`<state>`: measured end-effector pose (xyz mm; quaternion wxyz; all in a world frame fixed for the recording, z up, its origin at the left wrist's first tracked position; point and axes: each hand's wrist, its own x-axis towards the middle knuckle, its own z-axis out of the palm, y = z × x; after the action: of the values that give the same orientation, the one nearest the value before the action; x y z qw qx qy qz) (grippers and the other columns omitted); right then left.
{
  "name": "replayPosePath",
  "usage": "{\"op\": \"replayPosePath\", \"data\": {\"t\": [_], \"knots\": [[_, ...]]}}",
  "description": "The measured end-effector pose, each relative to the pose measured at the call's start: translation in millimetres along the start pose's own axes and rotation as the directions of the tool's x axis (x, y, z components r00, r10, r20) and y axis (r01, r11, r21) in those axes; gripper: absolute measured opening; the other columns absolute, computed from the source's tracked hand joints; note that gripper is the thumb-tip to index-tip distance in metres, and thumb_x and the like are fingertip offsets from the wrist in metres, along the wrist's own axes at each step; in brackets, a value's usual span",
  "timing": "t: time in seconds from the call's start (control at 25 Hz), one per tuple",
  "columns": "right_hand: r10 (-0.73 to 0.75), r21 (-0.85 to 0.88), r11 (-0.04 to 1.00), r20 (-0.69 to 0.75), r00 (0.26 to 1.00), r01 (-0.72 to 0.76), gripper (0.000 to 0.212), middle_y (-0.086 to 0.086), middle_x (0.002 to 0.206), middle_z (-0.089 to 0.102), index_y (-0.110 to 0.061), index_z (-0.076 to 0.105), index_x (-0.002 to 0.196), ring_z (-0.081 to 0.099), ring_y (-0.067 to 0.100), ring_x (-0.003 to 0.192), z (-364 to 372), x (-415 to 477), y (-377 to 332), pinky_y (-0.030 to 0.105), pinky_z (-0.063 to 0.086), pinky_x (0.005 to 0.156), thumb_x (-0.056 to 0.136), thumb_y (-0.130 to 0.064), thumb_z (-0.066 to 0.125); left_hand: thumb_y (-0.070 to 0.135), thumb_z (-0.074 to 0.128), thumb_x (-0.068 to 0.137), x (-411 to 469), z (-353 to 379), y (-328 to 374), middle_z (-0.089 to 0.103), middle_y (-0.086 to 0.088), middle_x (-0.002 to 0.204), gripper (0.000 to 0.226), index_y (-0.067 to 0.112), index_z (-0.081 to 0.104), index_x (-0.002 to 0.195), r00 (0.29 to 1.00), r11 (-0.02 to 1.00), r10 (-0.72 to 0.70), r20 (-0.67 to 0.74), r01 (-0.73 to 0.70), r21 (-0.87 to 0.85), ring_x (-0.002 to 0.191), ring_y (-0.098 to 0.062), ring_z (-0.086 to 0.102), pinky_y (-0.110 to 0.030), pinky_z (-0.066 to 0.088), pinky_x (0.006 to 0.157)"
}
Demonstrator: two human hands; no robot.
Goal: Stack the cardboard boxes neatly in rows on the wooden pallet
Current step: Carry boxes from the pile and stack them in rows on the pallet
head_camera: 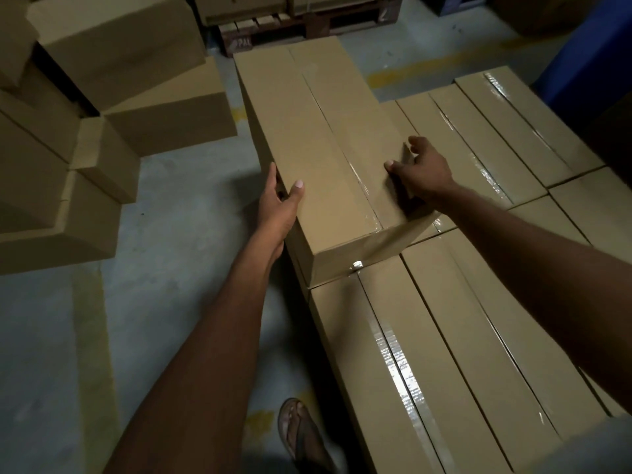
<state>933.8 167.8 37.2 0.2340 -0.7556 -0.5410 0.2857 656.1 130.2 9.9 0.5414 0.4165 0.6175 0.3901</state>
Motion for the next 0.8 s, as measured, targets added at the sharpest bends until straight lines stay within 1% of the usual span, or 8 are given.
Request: {"op": "replayPosePath", "data": {"t": [0.08,0.2,0.36,0.44,0.52,0.56,0.68,0.8], "knots": [[-0.05,-0.072,0.996,-0.104,0.993,0.043,0.077,0.006,0.153,0.048,-0.019,0.037,0.155,0.049,0.027,0.137,-1.3,-28.8,-8.6,0.049,0.046,0.11,0.09,-0.035,0.075,0.026,0.064,0.101,-22.5,-1.2,5.5,0.042,-0.003,0.16,0.068,0.022,0.03,0.16,1.0,1.0,-0.005,-0.019,0.004,-0.031,0.145,-0.019,0.042,-0.033,0.039,0.114],[-0.115,-0.066,0.992,-0.163,0.98,0.106,0.067,0.004,0.15,0.051,-0.02,0.042,0.152,0.049,0.023,0.136,-5.3,-87.0,-14.5,0.045,0.046,0.109,0.091,-0.027,0.071,0.019,0.063,0.101,-78.6,-7.9,11.7,0.051,-0.004,0.153,0.056,0.016,0.043,0.154,0.999,0.996,-0.03,-0.015,0.028,-0.081,0.138,-0.016,0.05,-0.041,0.042,0.116],[-0.102,0.113,0.987,-0.083,0.991,0.111,0.062,-0.001,0.145,0.056,-0.022,0.048,0.148,0.054,0.017,0.129,-22.0,-204.2,-15.6,0.041,0.05,0.106,0.091,-0.027,0.073,0.014,0.063,0.101,-201.2,-18.3,11.4,0.064,-0.002,0.138,0.045,0.015,0.053,0.145,0.997,0.987,-0.024,-0.075,0.012,-0.16,0.125,-0.012,0.061,-0.039,0.048,0.111],[-0.063,0.234,0.97,-0.007,0.998,0.063,0.059,-0.004,0.137,0.061,-0.022,0.053,0.143,0.06,0.013,0.121,-35.1,-273.3,-16.5,0.041,0.053,0.103,0.089,-0.026,0.076,0.015,0.065,0.1,-273.2,-23.2,8.1,0.069,0.001,0.13,0.04,0.017,0.058,0.14,0.995,0.984,-0.051,-0.081,0.036,-0.174,0.119,-0.011,0.066,-0.034,0.054,0.099],[-0.064,0.334,0.942,0.067,0.996,0.038,0.052,-0.004,0.129,0.066,-0.022,0.057,0.138,0.064,0.01,0.115,-49.0,-345.4,-17.5,0.039,0.056,0.1,0.09,-0.021,0.076,0.018,0.065,0.1,-349.8,-29.8,4.9,0.072,0.005,0.123,0.035,0.023,0.061,0.134,0.993,0.98,-0.058,-0.106,0.036,-0.193,0.114,-0.011,0.069,-0.024,0.052,0.084],[-0.069,0.375,0.926,0.094,0.993,0.029,0.048,-0.004,0.123,0.069,-0.021,0.059,0.135,0.066,0.009,0.111,-57.4,-382.6,-18.8,0.038,0.057,0.099,0.09,-0.018,0.076,0.018,0.064,0.1,-388.8,-35.1,5.5,0.073,0.006,0.122,0.033,0.024,0.061,0.132,0.99,0.978,-0.05,-0.131,0.023,-0.205,0.112,-0.011,0.07,-0.02,0.051,0.081],[-0.085,0.437,0.9,0.212,0.973,-0.016,0.041,-0.001,0.109,0.074,-0.019,0.064,0.13,0.07,0.008,0.102,-83.8,-480.7,-42.4,0.03,0.057,0.094,0.091,-0.009,0.072,0.017,0.063,0.101,-486.4,-54.2,16.6,0.073,0.003,0.121,0.029,0.024,0.062,0.129,0.984,0.972,-0.03,-0.177,-0.013,-0.233,0.11,-0.012,0.071,-0.015,0.051,0.077],[-0.102,0.508,0.861,0.24,0.965,-0.035,0.037,0.004,0.105,0.076,-0.014,0.066,0.127,0.072,0.011,0.101,-92.8,-555.7,-73.9,0.028,0.058,0.094,0.092,-0.006,0.072,0.015,0.063,0.101,-551.1,-78.0,26.5,0.074,0.001,0.12,0.026,0.026,0.063,0.124,0.971,0.958,-0.024,-0.238,-0.045,-0.284,0.111,-0.017,0.071,-0.016,0.053,0.078]]}}
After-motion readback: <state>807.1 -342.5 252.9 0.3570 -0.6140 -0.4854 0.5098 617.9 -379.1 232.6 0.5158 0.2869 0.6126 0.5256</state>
